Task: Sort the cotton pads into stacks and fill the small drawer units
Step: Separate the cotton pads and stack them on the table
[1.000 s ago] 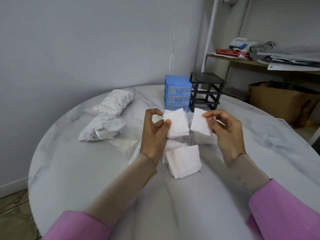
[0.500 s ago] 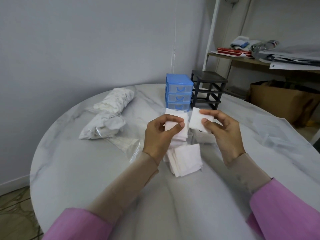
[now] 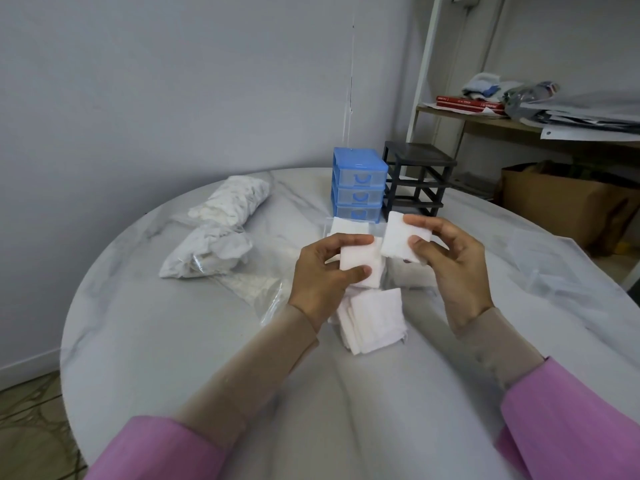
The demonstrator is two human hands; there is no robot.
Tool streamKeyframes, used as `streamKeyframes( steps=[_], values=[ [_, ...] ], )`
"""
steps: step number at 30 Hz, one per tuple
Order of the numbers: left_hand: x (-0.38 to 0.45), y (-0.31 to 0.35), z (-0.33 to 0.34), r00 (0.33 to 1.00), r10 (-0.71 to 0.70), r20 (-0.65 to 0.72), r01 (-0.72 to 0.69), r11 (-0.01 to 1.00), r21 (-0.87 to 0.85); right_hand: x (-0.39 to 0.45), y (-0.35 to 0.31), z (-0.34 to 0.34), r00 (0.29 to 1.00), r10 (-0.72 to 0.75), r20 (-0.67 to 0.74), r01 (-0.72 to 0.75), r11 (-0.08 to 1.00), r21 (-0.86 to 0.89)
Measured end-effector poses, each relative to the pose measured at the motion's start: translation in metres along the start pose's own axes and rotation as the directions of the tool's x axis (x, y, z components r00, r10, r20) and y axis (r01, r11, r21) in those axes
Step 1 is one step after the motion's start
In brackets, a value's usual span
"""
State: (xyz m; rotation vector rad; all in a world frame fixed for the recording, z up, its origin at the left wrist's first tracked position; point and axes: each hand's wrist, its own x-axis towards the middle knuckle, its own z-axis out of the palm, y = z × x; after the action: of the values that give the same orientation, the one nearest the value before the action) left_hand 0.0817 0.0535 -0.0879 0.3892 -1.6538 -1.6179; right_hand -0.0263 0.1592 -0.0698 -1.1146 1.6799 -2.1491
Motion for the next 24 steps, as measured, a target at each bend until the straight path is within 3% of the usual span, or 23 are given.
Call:
streamKeyframes(
  steps=[3, 10, 24],
  values=[
    [0.0, 0.0, 0.001, 1.0, -0.025, 0.017, 0.025, 1.0, -0.003, -0.001, -0.002, -0.001, 0.999, -0.028, 0.018, 0.028, 1.0, -0.001],
    [-0.001, 0.004, 0.006, 0.997, -0.051, 0.058, 0.054, 0.997, -0.058, -0.002, 0.004, 0.004, 0.973, -0.016, 0.232, 0.023, 0.999, -0.027],
    [-0.003, 0.008, 0.006, 0.988, -0.144, 0.057, 0.153, 0.971, -0.183, -0.001, 0.015, 0.002, 0.973, -0.001, 0.233, 0.035, 0.989, -0.145]
  ],
)
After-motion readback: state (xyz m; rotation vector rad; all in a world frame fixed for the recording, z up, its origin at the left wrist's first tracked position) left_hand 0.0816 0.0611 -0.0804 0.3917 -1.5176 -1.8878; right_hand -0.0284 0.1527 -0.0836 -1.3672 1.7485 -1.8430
